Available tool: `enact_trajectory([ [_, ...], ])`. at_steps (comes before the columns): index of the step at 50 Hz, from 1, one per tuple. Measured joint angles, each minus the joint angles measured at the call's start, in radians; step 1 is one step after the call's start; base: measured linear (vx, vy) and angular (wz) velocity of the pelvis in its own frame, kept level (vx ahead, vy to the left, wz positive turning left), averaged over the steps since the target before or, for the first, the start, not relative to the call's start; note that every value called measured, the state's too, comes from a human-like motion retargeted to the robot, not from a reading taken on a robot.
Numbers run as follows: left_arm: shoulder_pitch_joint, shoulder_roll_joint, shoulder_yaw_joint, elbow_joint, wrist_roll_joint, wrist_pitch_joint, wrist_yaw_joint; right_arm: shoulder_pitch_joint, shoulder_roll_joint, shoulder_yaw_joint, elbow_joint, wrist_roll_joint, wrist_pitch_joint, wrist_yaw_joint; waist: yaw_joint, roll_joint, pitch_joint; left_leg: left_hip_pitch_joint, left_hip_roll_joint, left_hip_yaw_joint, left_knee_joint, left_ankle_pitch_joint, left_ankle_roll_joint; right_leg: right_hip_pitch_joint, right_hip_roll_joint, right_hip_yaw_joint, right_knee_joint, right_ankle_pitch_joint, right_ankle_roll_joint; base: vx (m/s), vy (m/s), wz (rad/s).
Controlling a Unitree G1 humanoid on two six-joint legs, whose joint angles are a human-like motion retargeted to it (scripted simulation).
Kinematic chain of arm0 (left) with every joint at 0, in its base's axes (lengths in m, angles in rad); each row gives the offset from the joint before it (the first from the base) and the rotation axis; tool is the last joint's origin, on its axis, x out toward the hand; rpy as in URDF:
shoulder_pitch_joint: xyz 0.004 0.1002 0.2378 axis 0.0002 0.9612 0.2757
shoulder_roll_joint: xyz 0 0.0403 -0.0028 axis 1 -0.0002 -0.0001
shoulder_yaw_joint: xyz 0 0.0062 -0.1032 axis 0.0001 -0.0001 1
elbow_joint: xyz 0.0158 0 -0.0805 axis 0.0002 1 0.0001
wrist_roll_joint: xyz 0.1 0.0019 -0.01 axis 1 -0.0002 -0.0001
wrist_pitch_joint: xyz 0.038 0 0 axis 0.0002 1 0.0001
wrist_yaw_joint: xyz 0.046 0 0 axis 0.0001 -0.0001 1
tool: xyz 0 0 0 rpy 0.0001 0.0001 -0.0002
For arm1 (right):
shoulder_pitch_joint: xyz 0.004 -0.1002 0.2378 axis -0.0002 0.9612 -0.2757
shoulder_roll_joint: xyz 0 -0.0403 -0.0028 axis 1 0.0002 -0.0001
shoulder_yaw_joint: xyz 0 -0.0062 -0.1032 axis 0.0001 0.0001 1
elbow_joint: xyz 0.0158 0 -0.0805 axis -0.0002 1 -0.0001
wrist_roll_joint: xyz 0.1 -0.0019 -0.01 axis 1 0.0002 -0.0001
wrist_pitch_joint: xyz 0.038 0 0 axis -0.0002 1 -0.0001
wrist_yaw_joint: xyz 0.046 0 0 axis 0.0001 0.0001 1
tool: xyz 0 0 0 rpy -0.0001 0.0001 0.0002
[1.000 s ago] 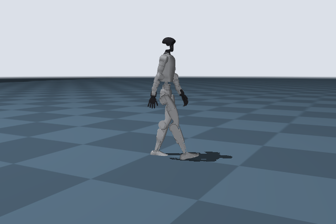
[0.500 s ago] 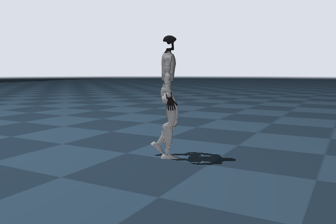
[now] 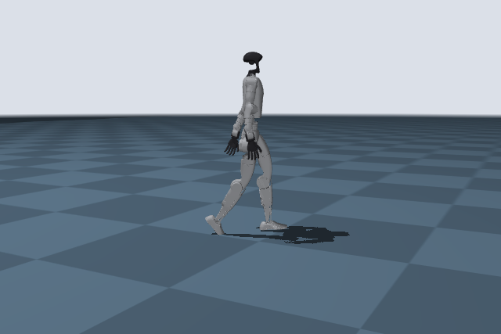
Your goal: Walk run
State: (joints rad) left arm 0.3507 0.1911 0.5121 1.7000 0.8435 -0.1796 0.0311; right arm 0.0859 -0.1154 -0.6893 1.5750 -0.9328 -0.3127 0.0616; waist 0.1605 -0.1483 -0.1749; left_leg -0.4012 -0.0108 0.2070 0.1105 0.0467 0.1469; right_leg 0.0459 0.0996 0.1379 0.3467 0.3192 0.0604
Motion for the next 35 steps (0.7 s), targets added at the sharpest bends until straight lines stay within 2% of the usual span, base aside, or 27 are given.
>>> enact_trajectory([
  [3,-0.081,0.02,-0.048,-0.023,-0.052,-0.023,0.02,0.031,0.005,-0.021,0.092,0.037,0.014,0.014,-0.017,0.028,-0.008,0.071,0.027,-0.014,-0.014,-0.056,0.006,-0.114,0.071,-0.017,0.253,0.119,0.071,0.65,-0.08,-0.1],
  [7,-0.214,0.029,-0.098,-0.069,-0.102,-0.037,-0.012,0.069,0.012,-0.065,0.125,0.021,0.105,0.066,-0.018,0.066,-0.008,0.147,0.059,0.027,-0.022,-0.11,0.001,-0.271,0.062,-0.068,0.443,-0.036,-0.011,0.51,-0.01,-0.62],
  [9,-0.288,0.033,-0.123,-0.092,-0.11,-0.044,-0.045,0.092,0.017,-0.08,0.125,0.024,0.109,0.071,-0.049,0.09,-0.002,0.183,0.062,0.026,-0.031,-0.124,-0.004,-0.335,0.064,-0.082,0.441,-0.105,-0.021,0.5,0.01,0.3],
  [12,-0.38,0.038,-0.158,-0.138,-0.128,-0.064,-0.075,0.125,0.028,-0.093,0.12,0.018,0.09,0.056,-0.108,0.108,-0.003,0.226,0.055,0.019,-0.042,-0.148,-0.013,-0.418,0.006,-0.135,0.34,-0.194,-0.019,0.43,-0.03,0.35],
  [18,-0.503,0.052,-0.207,-0.236,-0.178,-0.119,-0.118,0.152,0.049,-0.115,0.107,0.035,0.097,-0.004,-0.16,0.082,0.011,0.35,-0.011,0.088,-0.076,-0.22,-0.031,-0.489,-0.138,-0.259,-0.042,-0.188,-0.066,0.49,-0.12,-0.37],
  [20,-0.53,0.058,-0.222,-0.257,-0.183,-0.134,-0.132,0.149,0.053,-0.127,0.109,0.052,0.103,0.001,-0.182,0.084,0.017,0.387,-0.021,0.098,-0.079,-0.242,-0.041,-0.508,-0.147,-0.28,-0.164,-0.195,-0.097,0.39,-0.11,-0.34],
  [22,-0.543,0.058,-0.233,-0.27,-0.182,-0.146,-0.131,0.143,0.056,-0.137,0.109,0.067,0.105,0.014,-0.196,0.098,0.015,0.414,-0.017,0.11,-0.077,-0.259,-0.058,-0.522,-0.135,-0.316,-0.283,-0.211,-0.101,0.49,-0.16,-0.6],
  [26,-0.535,0.046,-0.258,-0.273,-0.17,-0.171,-0.111,0.129,0.053,-0.136,0.111,0.1,0.101,0.019,-0.191,0.127,-0.001,0.453,-0.001,0.166,-0.063,-0.277,-0.11,-0.508,-0.106,-0.501,-0.394,-0.245,-0.151,0.55,-0.19,-0.94],
  [28,-0.519,0.036,-0.271,-0.262,-0.148,-0.18,-0.101,0.121,0.053,-0.14,0.11,0.105,0.099,0.014,-0.211,0.15,-0.012,0.467,0.019,0.184,-0.045,-0.262,-0.15,-0.499,-0.09,-0.541,-0.365,-0.263,-0.228,0.63,-0.24,-0.39],
  [30,-0.498,0.023,-0.28,-0.242,-0.116,-0.177,-0.094,0.119,0.053,-0.151,0.106,0.099,0.1,0.012,-0.238,0.172,-0.019,0.478,0.033,0.181,-0.019,-0.228,-0.189,-0.495,-0.083,-0.54,-0.349,-0.22,-0.261,0.6,-0.21,-0.16],
  [32,-0.468,0.008,-0.285,-0.212,-0.069,-0.156,-0.085,0.12,0.051,-0.162,0.099,0.091,0.104,0.018,-0.248,0.19,-0.026,0.492,0.055,0.194,0.023,-0.131,-0.253,-0.47,-0.068,-0.53,-0.333,-0.183,-0.282,0.67,-0.23,-0.43],
  [35,-0.415,-0.017,-0.293,-0.168,0.0,-0.093,-0.041,0.114,0.041,-0.182,0.097,0.086,0.123,0.029,-0.257,0.2,-0.033,0.487,0.091,0.21,0.155,0.11,-0.343,-0.44,-0.062,-0.485,-0.292,-0.208,-0.313,0.81,-0.34,-0.52],
])
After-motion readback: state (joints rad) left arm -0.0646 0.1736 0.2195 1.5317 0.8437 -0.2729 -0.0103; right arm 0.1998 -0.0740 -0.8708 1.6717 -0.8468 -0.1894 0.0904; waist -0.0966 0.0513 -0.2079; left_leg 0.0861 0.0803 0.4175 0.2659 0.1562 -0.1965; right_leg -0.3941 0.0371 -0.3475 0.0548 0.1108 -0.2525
